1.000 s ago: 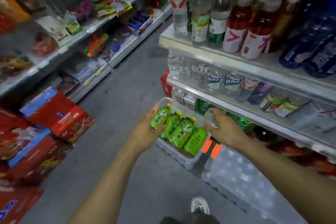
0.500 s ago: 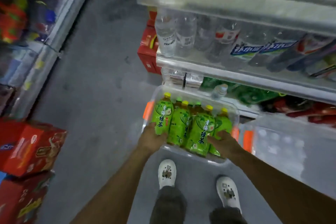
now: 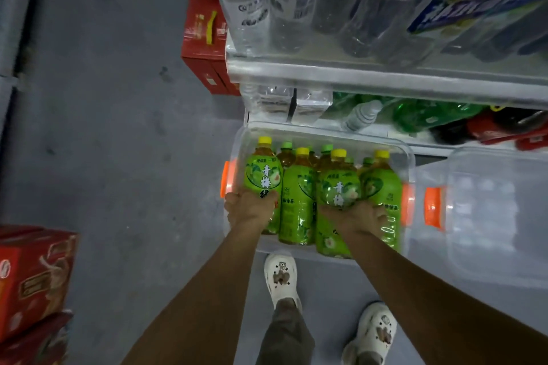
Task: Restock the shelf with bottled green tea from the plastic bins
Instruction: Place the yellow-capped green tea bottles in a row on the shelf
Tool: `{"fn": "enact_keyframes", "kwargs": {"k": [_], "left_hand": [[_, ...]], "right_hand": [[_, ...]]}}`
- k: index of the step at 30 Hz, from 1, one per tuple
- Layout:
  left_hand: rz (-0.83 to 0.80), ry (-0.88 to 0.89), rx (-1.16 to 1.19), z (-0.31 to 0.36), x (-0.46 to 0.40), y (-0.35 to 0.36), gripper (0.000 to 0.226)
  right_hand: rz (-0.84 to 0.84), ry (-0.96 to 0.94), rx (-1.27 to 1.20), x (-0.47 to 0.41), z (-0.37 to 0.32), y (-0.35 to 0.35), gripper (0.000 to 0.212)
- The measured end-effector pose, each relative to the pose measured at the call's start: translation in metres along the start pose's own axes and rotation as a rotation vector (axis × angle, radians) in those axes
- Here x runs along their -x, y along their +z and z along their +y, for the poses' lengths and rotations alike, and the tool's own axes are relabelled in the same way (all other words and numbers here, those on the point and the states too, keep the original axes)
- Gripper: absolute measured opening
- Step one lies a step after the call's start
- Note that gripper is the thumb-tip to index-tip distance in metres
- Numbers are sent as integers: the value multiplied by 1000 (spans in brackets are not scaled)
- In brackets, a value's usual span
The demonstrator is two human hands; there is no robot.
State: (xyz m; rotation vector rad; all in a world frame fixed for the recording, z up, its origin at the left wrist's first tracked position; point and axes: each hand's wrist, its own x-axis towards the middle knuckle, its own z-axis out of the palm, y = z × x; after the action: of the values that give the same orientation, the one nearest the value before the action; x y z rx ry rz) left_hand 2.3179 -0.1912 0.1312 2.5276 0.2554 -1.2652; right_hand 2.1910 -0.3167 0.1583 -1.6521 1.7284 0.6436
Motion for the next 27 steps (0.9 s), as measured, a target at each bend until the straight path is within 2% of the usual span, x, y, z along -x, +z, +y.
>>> {"fn": "enact_keyframes", "kwargs": {"k": [5, 9, 11, 13, 16, 17, 19, 20, 22, 24, 27], "left_hand": [[-3, 38, 48, -4, -2, 1, 74], [-80, 27, 305, -9, -5, 3, 63], [-119, 20, 365, -9, -6, -2, 53], [-133, 25, 372, -9, -9, -7, 53], [-135, 53, 350, -7, -8, -8, 76], [-125, 77, 323, -7, -7, -6, 94], [-76, 94, 202, -11, -12, 5, 145], [-50, 88, 127, -13, -17, 11, 160], [-10, 36, 61, -14, -29, 18, 167], [-14, -12, 124, -5, -24, 13, 152], [-37, -53, 243, 10, -5, 0, 101]], "right_hand": [[66, -89, -50, 0, -3, 4, 100], [-18, -99, -250, -10, 6, 4, 93], [-41, -86, -250, -15, 11, 3, 98], [-52, -81, -213, -17, 14, 3, 106], [-64, -77, -121, -19, 13, 4, 129], [-62, -85, -73, -19, 13, 4, 132], [-54, -99, 3, -20, 13, 2, 131], [-56, -100, 3, -21, 13, 1, 130], [-77, -95, -69, -24, 15, 2, 127], [-85, -105, -141, -26, 16, 1, 117], [-127, -140, -157, -25, 16, -2, 114]]}}
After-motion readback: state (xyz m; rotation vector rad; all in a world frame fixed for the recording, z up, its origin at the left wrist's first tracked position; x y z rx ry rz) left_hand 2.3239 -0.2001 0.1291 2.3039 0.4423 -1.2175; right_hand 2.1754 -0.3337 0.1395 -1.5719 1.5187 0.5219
